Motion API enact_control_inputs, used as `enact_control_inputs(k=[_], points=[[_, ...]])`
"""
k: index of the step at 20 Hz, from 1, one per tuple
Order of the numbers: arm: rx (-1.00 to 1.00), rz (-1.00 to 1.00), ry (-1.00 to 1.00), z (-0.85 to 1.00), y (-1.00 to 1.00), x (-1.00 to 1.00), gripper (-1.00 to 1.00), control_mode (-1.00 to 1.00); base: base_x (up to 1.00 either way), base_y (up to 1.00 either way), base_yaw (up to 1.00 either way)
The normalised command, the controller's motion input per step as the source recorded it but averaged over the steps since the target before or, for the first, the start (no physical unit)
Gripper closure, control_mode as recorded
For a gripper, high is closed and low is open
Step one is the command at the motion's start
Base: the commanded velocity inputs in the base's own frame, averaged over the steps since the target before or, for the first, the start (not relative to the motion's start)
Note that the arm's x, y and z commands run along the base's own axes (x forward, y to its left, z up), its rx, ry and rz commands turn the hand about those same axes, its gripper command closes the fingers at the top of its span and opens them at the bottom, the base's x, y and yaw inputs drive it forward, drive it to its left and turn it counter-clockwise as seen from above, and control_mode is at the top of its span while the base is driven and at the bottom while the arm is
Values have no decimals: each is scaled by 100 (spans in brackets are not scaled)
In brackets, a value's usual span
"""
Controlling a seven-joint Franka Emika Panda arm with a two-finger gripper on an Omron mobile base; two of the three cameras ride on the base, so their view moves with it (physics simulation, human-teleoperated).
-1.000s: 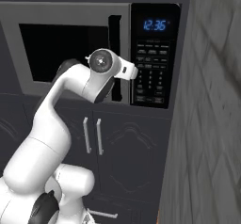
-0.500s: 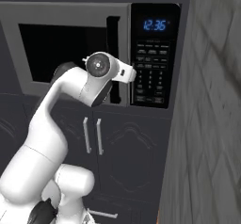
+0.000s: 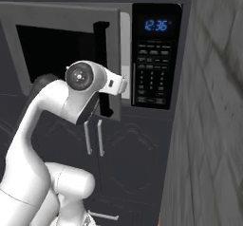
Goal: Retrieve the reheated potato from the microwave, then place the potato, cheese, and condiment on the cutting board.
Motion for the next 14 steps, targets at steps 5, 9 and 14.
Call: enact_control_inputs(k=[5,9,14], points=[[0,0,0,57,0,-100,100,-100,0,0,0],[0,0,0,47,11,-100,100,-100,0,0,0],[-2,0,2,37,22,-100,100,-100,0,0,0]])
